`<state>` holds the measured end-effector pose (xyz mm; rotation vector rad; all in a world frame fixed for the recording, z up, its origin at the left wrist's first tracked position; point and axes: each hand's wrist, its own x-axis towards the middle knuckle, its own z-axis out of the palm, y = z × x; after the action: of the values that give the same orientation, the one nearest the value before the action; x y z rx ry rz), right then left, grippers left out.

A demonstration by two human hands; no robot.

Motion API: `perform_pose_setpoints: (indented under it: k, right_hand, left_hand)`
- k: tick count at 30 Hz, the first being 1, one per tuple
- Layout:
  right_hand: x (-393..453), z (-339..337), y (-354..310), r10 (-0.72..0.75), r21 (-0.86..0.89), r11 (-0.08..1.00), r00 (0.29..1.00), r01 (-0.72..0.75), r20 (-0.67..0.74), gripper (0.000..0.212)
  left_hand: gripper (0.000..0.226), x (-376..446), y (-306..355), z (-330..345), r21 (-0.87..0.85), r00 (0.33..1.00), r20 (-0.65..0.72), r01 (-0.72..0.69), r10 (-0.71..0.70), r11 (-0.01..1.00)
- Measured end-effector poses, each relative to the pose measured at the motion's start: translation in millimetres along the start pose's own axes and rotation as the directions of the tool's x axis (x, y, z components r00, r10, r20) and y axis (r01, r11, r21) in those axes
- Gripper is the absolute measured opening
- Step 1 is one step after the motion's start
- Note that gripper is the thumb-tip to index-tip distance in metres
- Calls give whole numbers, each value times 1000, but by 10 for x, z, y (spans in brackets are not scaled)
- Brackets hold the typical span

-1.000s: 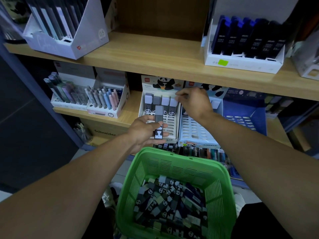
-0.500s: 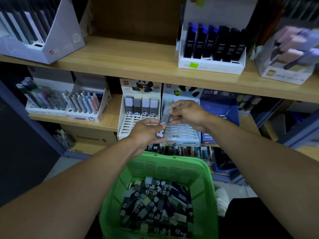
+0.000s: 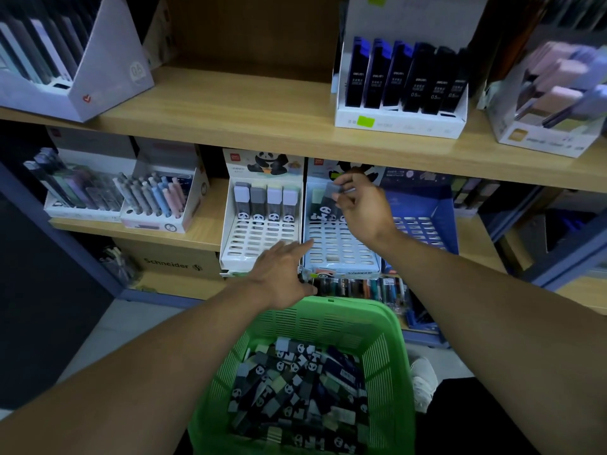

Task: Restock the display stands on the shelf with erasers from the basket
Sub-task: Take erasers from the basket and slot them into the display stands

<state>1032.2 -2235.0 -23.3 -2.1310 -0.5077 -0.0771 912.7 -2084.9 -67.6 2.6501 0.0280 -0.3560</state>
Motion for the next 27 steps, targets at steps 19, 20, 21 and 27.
perform_pose_setpoints:
  k: [19, 20, 21, 27]
  right_hand:
    - [104, 81, 97, -97, -132, 985, 991, 109, 96, 3]
    - [115, 90, 96, -89, -133, 986, 992, 100, 85, 4]
    - [129, 103, 91, -82, -136, 986, 994, 91, 75, 4]
    - [208, 197, 116, 11, -225, 974, 997, 6, 73, 12]
  left_hand:
    - [100, 2, -43, 11, 77, 999, 36, -17, 14, 997]
    - [101, -7, -38, 6, 74, 999, 35, -17, 14, 997]
    - [102, -13, -33, 1, 70, 999, 35, -15, 12, 997]
    - [108, -47, 18, -30, 51, 998, 50, 23, -26, 998]
